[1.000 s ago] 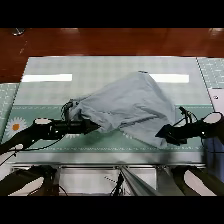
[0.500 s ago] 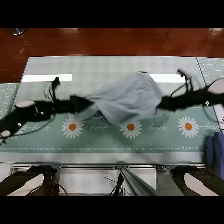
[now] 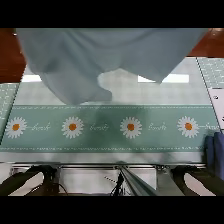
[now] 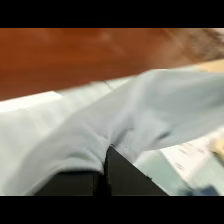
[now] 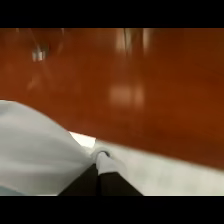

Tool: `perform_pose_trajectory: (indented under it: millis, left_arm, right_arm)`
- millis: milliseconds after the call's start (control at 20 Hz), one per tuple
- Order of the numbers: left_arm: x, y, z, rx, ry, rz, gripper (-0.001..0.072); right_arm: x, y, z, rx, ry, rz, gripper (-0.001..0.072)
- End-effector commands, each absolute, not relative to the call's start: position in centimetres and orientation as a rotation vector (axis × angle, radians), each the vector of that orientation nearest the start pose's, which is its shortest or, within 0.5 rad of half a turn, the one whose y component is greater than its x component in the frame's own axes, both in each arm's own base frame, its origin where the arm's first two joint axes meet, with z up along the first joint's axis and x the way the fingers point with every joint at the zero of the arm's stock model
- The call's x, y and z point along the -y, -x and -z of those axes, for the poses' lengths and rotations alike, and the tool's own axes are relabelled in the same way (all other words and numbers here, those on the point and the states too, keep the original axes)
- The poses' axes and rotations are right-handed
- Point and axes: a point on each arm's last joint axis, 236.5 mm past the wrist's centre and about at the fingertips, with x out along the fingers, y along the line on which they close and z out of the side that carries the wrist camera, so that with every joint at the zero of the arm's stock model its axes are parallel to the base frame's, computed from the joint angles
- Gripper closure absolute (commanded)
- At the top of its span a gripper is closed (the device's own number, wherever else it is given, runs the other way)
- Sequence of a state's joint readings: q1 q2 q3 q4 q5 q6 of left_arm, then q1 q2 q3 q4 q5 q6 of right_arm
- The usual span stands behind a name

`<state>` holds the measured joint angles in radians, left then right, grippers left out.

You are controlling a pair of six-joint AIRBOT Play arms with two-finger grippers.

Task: Fold the shirts.

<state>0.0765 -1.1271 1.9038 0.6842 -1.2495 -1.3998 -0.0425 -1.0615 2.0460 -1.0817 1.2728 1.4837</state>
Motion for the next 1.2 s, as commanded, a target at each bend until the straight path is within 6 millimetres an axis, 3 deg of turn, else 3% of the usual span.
perform_pose_trajectory:
  millis: [0,150,350,500,600,750,900,1050,1150]
  left_arm:
    - [10.5,-29.8,-50.6,-0.157,0.183,0.485,0.0683]
    - [11.0,-24.2,-51.8,-0.103,0.152,0.491,0.0682]
    - [11.8,-17.4,-50.2,-0.117,0.061,0.507,0.0682]
    - [12.2,-14.0,-48.3,-0.178,0.016,0.519,0.0682]
    - [12.4,-13.2,-45.9,-0.274,-0.007,0.533,0.0682]
    - [12.1,-15.3,-40.5,-0.487,0.024,0.546,0.0681]
    - [11.9,-19.3,-32.2,-0.725,0.059,0.58,0.0681]
    - [12.2,-25.7,-22.9,-0.828,0.222,0.567,0.0681]
    - [12.7,-29.6,-17.7,-0.846,0.295,0.555,0.0681]
  right_arm:
    - [-8.5,-26.0,-54.0,0.008,-0.074,-0.376,0.0689]
    - [-7.4,-20.3,-56.2,0.108,-0.019,-0.317,0.0689]
    - [-6.2,-14.0,-56.3,0.147,0.035,-0.249,0.0688]
    - [-6.8,-11.7,-54.6,0.097,0.046,-0.269,0.0689]
    - [-7.5,-11.4,-52.6,0.015,0.051,-0.301,0.0689]
    - [-8.9,-13.4,-48.3,-0.157,0.03,-0.374,0.0688]
    - [-9.2,-18.1,-42.3,-0.356,-0.016,-0.402,0.0688]
    - [-8.9,-23.3,-35.6,-0.509,-0.082,-0.39,0.0688]
    - [-8.0,-26.9,-32.0,-0.544,-0.119,-0.343,0.0689]
